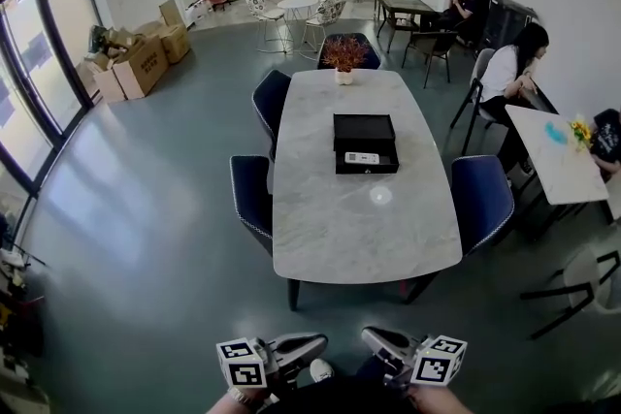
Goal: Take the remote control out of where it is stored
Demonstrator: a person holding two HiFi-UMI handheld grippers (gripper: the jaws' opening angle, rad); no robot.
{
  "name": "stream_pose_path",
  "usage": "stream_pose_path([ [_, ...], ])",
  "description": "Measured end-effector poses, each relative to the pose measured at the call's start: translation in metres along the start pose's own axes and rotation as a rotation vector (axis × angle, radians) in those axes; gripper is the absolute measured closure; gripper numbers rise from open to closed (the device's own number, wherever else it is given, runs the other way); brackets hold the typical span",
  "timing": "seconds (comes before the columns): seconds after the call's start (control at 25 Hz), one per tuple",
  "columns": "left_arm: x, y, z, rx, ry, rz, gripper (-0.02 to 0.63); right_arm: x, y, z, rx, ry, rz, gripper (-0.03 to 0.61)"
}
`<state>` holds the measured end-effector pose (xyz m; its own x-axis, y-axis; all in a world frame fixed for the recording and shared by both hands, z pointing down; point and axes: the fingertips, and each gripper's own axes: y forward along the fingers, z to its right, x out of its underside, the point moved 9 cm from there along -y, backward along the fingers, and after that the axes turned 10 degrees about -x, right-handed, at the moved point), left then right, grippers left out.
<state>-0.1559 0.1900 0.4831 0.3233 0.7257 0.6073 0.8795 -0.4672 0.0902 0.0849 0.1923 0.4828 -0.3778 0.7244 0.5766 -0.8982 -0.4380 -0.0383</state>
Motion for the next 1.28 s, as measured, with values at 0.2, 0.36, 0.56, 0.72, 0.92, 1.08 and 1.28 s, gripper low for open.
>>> stream_pose_path([
  [0.2,0.000,-0.006,-0.006,-0.008,-0.015,0.008,0.609,-0.003,0.007,0.003,0.011,0.000,0.002,0.569],
  [0.36,-0.003,-0.011,-0.012,-0.031,-0.021,0.014,0.609,-0.007,0.014,0.011,0.007,0.019,0.003,0.569],
  [0.56,-0.013,-0.009,-0.025,-0.062,-0.030,0.042,0.608,-0.027,0.031,0.030,-0.007,0.014,-0.010,0.569],
  [0.72,-0.028,-0.002,-0.034,-0.091,-0.035,0.086,0.609,-0.052,0.045,0.043,-0.028,0.014,-0.038,0.569],
  [0.92,-0.047,0.017,-0.044,-0.123,-0.041,0.130,0.609,-0.088,0.056,0.063,-0.048,0.011,-0.064,0.569],
  [1.08,-0.063,0.040,-0.047,-0.137,-0.043,0.153,0.609,-0.114,0.058,0.078,-0.066,0.017,-0.089,0.569],
  [1.28,-0.076,0.067,-0.052,-0.133,-0.038,0.157,0.609,-0.141,0.057,0.097,-0.073,0.008,-0.093,0.569],
])
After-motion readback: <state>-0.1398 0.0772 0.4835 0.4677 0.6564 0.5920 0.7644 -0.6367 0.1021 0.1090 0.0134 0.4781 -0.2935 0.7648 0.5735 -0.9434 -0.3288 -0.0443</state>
